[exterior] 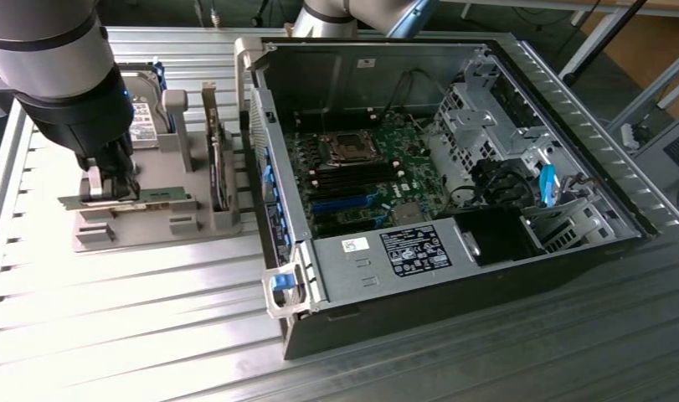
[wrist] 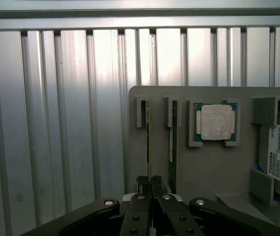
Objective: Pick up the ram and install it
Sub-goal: 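Pick up the ram and move it above insertion slot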
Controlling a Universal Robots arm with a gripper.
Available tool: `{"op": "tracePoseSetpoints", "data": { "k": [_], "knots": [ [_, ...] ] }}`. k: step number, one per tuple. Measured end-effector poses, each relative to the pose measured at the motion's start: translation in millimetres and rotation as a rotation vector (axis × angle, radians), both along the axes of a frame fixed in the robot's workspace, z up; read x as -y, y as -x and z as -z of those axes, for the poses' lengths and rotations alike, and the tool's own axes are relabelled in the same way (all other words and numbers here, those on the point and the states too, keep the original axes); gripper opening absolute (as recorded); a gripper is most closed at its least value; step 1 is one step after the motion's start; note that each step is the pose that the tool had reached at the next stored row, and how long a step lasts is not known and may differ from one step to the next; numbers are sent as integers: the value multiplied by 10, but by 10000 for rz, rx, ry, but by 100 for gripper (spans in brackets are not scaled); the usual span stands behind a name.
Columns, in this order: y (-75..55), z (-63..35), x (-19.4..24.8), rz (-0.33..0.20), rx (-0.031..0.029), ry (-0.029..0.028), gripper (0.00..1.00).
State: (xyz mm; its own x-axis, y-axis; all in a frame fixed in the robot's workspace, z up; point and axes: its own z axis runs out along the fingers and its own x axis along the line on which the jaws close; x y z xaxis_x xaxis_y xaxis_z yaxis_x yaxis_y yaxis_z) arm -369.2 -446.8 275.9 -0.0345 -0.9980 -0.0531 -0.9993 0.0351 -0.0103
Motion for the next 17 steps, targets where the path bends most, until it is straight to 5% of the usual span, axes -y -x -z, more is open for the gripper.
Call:
{"op": "tracePoseSetpoints", "data": {
  "k": [17],
  "knots": [
    [0, -178, 0, 0, 1, -1, 11]
  ]
}}
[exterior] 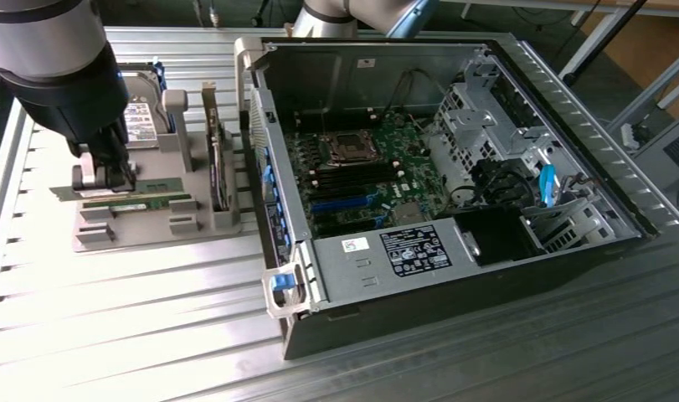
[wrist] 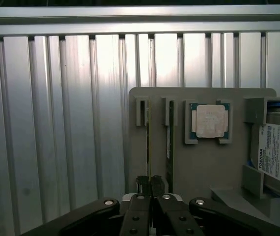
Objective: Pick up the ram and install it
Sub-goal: 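Pick up the ram and move it above insertion slot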
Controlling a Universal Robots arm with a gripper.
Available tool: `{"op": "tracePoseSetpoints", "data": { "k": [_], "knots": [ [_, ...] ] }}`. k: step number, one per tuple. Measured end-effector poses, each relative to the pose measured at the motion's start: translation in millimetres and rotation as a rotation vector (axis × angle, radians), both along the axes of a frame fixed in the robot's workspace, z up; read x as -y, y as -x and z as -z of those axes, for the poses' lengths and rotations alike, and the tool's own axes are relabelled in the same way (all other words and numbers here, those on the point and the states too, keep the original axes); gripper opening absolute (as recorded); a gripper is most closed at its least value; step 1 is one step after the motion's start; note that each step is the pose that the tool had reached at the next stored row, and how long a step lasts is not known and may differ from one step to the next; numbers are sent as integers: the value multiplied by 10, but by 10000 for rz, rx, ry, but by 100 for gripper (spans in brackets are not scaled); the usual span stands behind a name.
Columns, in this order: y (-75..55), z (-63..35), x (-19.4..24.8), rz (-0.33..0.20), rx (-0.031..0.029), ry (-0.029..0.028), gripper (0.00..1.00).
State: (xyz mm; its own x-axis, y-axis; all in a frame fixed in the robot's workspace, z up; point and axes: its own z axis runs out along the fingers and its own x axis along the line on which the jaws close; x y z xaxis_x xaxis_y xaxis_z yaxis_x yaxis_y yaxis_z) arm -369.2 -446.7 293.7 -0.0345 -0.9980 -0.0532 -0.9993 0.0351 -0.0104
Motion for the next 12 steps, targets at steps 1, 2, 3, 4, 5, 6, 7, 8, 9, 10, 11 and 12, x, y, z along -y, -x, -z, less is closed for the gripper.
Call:
{"op": "tracePoseSetpoints", "data": {
  "k": [1, 2, 3, 4, 5, 6, 7, 8, 9, 10, 11, 12],
  "knots": [
    [0, -8, 0, 0, 0, 0, 11],
    [0, -13, 0, -1, 0, 0, 11],
    [0, -17, 0, -1, -1, 0, 11],
    [0, -26, 0, 0, -1, 0, 11],
    [0, -36, 0, 0, -2, 1, 11],
    [0, -52, 0, 0, -1, 1, 11],
    [0, -68, 0, 0, -1, 0, 11],
    [0, -80, 0, 0, 0, 0, 11],
    [0, -92, 0, 0, -1, 0, 11],
    [0, -108, 0, 0, -1, 0, 11],
    [0, -120, 0, -1, 0, 0, 11],
    [0, -131, 0, 0, 0, 0, 11]
  ]
}}
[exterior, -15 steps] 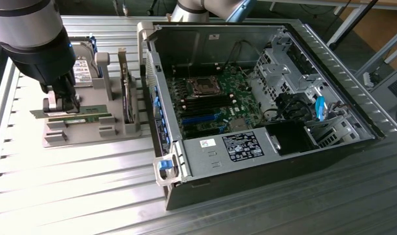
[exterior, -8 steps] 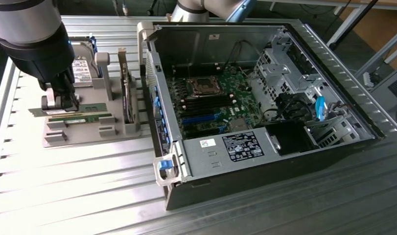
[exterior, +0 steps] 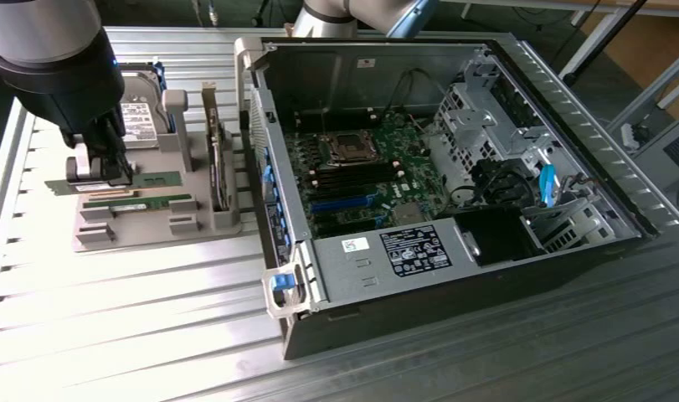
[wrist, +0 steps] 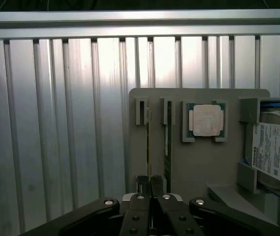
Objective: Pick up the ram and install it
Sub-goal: 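Pick up the ram and move it above insertion slot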
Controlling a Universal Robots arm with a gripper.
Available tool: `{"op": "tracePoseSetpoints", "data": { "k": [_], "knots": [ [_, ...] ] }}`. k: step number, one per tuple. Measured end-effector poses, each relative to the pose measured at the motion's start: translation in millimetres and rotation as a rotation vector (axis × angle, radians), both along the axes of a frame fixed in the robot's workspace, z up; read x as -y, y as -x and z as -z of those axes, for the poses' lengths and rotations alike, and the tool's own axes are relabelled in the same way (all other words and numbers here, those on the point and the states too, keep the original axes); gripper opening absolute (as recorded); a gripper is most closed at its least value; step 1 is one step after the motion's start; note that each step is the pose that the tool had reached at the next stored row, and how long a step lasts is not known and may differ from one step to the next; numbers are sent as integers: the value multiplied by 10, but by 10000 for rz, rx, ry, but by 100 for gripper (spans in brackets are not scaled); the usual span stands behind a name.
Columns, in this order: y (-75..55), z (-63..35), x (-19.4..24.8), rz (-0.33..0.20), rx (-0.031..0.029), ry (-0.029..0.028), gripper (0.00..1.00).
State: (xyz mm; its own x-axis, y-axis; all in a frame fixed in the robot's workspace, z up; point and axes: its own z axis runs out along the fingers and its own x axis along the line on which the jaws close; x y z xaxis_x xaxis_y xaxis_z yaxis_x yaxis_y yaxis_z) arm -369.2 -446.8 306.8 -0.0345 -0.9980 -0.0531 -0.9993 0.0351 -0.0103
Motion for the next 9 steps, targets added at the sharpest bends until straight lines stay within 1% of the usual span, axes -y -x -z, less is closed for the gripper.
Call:
{"op": "tracePoseSetpoints", "data": {
  "k": [9],
  "knots": [
    [-1, -125, 0, 0, -1, 0, 11]
  ]
}}
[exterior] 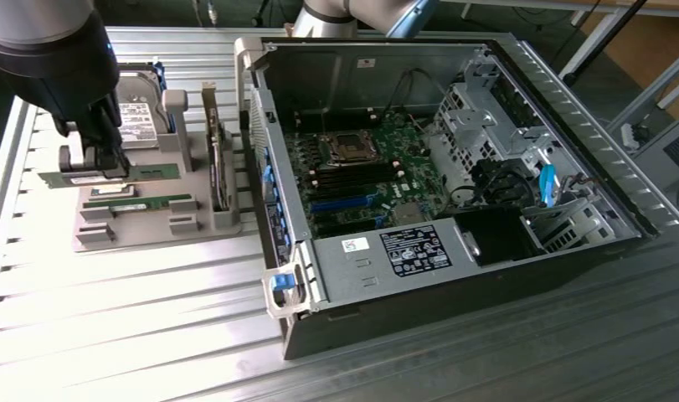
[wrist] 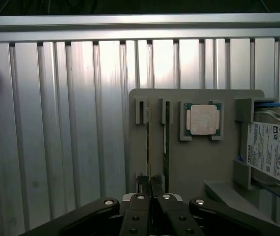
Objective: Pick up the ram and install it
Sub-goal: 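Pick up the ram and move it above insertion slot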
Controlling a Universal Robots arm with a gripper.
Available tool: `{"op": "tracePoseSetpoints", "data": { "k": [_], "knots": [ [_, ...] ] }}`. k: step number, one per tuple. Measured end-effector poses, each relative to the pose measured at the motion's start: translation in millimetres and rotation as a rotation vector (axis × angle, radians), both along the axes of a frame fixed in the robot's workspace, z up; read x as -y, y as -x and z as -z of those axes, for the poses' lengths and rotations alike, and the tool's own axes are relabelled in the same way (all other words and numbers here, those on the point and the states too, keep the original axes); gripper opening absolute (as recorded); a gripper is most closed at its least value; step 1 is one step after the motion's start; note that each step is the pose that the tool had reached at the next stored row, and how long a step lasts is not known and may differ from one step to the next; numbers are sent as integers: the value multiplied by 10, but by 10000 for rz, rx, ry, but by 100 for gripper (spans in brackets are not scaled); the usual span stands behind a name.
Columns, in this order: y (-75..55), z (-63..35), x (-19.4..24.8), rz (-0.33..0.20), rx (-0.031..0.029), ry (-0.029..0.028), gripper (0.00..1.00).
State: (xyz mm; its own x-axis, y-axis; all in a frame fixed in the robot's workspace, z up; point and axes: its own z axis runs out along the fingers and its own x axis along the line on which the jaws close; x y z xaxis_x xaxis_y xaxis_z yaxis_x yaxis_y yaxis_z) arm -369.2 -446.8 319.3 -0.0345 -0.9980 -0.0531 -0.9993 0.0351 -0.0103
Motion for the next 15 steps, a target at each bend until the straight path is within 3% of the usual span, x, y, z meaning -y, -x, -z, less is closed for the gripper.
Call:
{"op": "tracePoseSetpoints", "data": {
  "k": [15],
  "knots": [
    [0, -205, 0, 0, 1, -1, 11]
  ]
}}
